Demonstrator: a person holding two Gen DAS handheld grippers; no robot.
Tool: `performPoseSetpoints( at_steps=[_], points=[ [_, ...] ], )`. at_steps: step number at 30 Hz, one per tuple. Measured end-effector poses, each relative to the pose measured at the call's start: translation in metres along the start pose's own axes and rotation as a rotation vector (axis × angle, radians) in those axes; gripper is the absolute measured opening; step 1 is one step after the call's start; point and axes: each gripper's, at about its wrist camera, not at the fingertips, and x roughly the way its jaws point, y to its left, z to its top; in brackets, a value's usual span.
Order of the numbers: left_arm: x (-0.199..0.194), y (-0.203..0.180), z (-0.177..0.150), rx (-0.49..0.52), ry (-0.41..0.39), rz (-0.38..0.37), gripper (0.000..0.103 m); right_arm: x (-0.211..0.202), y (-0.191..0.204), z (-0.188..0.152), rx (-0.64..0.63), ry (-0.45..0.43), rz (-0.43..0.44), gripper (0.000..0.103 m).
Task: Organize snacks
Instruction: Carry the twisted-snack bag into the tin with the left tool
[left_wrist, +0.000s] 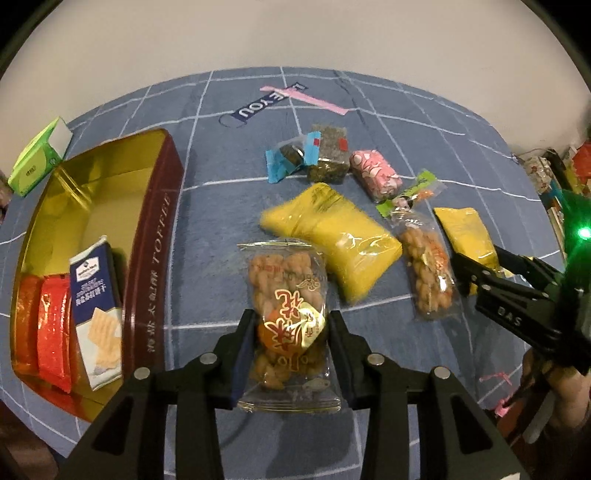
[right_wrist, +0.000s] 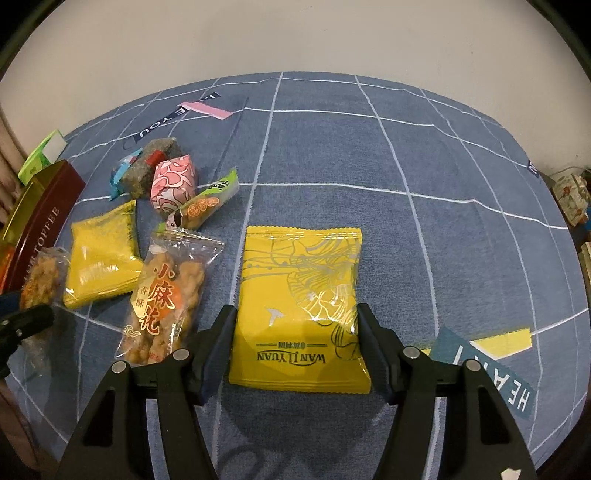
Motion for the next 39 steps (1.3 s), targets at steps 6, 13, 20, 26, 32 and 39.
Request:
performPoseSetpoints(
  at_steps=[6, 13, 20, 26, 32, 39],
  points=[
    [-0.020, 0.002, -0.003, 0.025, -0.028, 0.003, 0.039, 0.001, 0.000, 0.000, 0.002, 0.001, -0.003, 0.061],
    [-0.047, 0.026, -0.001, 0.011, -0.067, 0.026, 0.039, 0.001, 0.002, 0.000, 0.008, 0.002, -0.012, 0.061],
    [-0.065, 0.072, 0.005, -0.014, -0.097, 0.106, 0.039, 0.001, 0.001, 0.003, 0.008, 0.010, -0.014, 0.061],
    [-0.068, 0.122, 0.005, -0.052, -0.091, 0.173, 0.039, 0.002, 0.002, 0.004, 0.010, 0.025, -0.019, 0.061],
    [-0.061, 0.158, -0.002, -0.073, -0.053, 0.223, 0.039, 0.002, 0.001, 0.004, 0.017, 0.032, -0.023, 0.061],
    [-0.048, 0.178, -0.010, -0.065, -0.016, 0.247, 0.039, 0.002, 0.002, 0.004, 0.023, 0.035, -0.030, 0.061]
  ],
)
